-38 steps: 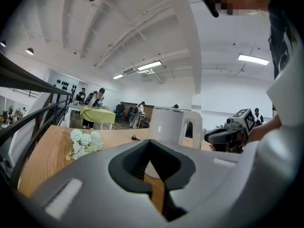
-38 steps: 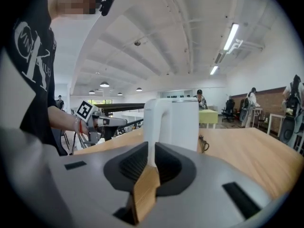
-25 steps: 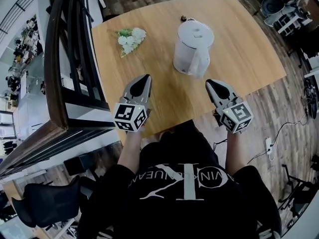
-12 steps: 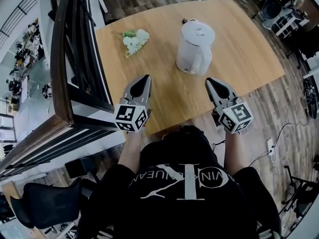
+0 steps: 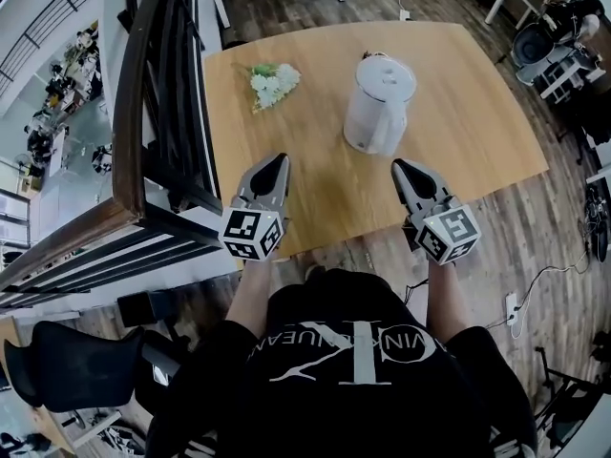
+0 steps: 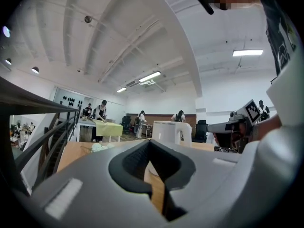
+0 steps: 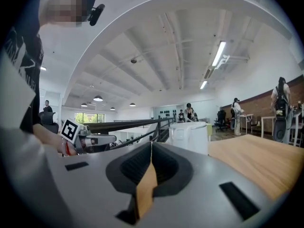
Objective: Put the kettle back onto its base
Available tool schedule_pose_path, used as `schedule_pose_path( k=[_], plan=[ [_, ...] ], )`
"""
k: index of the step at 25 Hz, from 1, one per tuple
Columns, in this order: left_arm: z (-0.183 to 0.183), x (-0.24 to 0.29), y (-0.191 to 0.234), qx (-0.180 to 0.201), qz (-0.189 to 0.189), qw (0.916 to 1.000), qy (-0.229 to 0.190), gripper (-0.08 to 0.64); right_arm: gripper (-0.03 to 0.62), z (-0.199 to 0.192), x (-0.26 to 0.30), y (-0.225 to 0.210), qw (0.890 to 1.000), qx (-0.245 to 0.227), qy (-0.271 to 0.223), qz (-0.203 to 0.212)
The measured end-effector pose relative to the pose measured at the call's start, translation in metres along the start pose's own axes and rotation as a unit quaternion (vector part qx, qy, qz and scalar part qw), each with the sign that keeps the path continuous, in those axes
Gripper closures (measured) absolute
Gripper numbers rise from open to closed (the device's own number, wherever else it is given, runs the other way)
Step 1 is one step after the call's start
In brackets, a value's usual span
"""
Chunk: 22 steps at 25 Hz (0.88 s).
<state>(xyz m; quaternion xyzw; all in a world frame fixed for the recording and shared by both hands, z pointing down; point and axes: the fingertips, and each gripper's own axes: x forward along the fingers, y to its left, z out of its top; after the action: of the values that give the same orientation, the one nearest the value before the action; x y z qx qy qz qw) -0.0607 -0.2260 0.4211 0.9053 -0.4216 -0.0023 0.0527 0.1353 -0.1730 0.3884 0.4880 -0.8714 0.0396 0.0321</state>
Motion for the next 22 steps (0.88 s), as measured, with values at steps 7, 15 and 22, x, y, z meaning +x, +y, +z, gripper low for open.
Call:
schedule_pose_path(
  k=[7, 15, 22],
  plan=[
    [-0.010, -0.028, -0.024, -0.008, 0.033, 0.9994, 0.009, 0.557, 0.577, -0.006, -0.023, 0.007, 1.000, 0.007, 0.009, 0.025],
    [-0.015, -0.053, -0.059, -0.006, 0.049, 0.9986, 0.016, 0.557, 0.577, -0.012, -0.059, 0.018, 0.999, 0.015, 0.009, 0.041],
    [-0.018, -0.074, -0.087, -0.005, 0.060, 0.9980, 0.016, 0.557, 0.575, -0.011, -0.086, 0.027, 0.998, 0.010, 0.008, 0.054]
  ],
)
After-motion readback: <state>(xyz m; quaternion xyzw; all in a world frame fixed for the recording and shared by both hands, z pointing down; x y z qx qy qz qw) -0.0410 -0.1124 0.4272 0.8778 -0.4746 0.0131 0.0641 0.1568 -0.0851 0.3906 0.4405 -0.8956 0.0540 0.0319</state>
